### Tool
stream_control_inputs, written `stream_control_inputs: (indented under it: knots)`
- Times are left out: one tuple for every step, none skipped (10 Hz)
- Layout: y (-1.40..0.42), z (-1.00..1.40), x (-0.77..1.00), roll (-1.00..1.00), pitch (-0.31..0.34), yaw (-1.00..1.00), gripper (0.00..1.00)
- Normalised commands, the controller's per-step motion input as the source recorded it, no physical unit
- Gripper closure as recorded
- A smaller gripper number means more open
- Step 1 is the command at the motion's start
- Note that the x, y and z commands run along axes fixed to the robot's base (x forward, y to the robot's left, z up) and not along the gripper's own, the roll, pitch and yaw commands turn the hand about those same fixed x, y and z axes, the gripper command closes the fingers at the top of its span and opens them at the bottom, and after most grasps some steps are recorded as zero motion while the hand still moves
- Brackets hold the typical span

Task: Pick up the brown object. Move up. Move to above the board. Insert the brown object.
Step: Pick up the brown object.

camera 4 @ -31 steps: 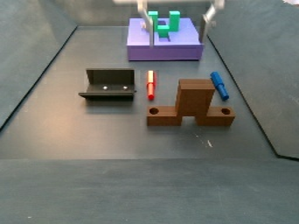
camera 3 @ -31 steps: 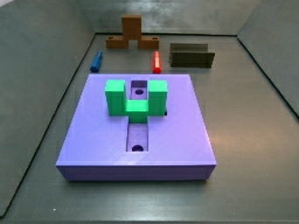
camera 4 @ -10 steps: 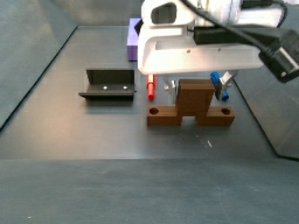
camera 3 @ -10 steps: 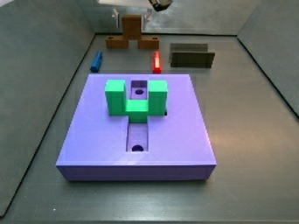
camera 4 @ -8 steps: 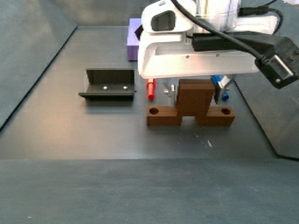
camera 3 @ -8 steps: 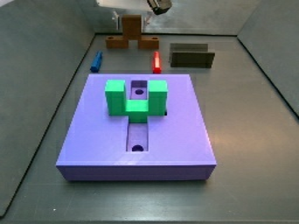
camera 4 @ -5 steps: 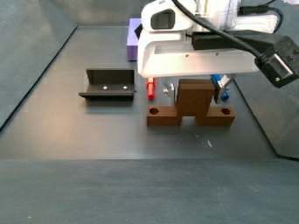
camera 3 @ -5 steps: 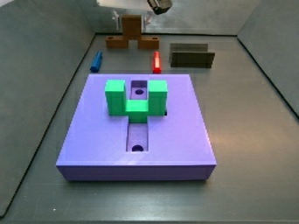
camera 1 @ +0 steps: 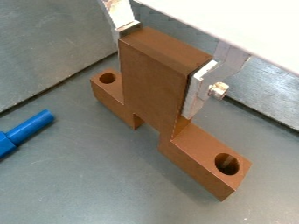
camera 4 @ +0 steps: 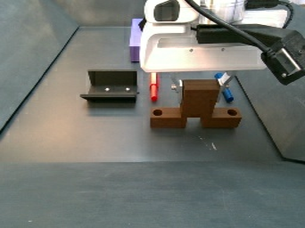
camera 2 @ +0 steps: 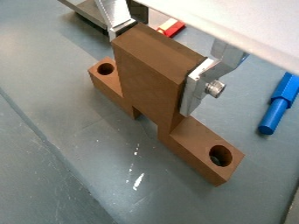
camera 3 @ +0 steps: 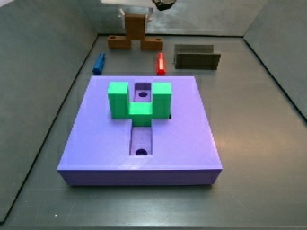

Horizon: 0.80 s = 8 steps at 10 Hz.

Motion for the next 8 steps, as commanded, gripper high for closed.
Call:
stream_control_inputs:
  knots:
    - [0.00, 0.00, 0.00, 0.00, 0.000, 0.00, 1.00]
    - [0.00, 0.00, 0.00, 0.00, 0.000, 0.00, 1.00]
    - [0.00, 0.00, 0.00, 0.00, 0.000, 0.00, 1.00]
    - [0.00, 0.00, 0.00, 0.00, 0.000, 0.00, 1.00]
    - [0.00, 0.00, 0.00, 0.00, 0.000, 0.00, 1.00]
    - [0.00, 0.00, 0.00, 0.00, 0.000, 0.00, 1.00]
    - [0.00, 0.00, 0.00, 0.00, 0.000, 0.00, 1.00]
    - [0.00, 0.00, 0.00, 0.00, 0.000, 0.00, 1.00]
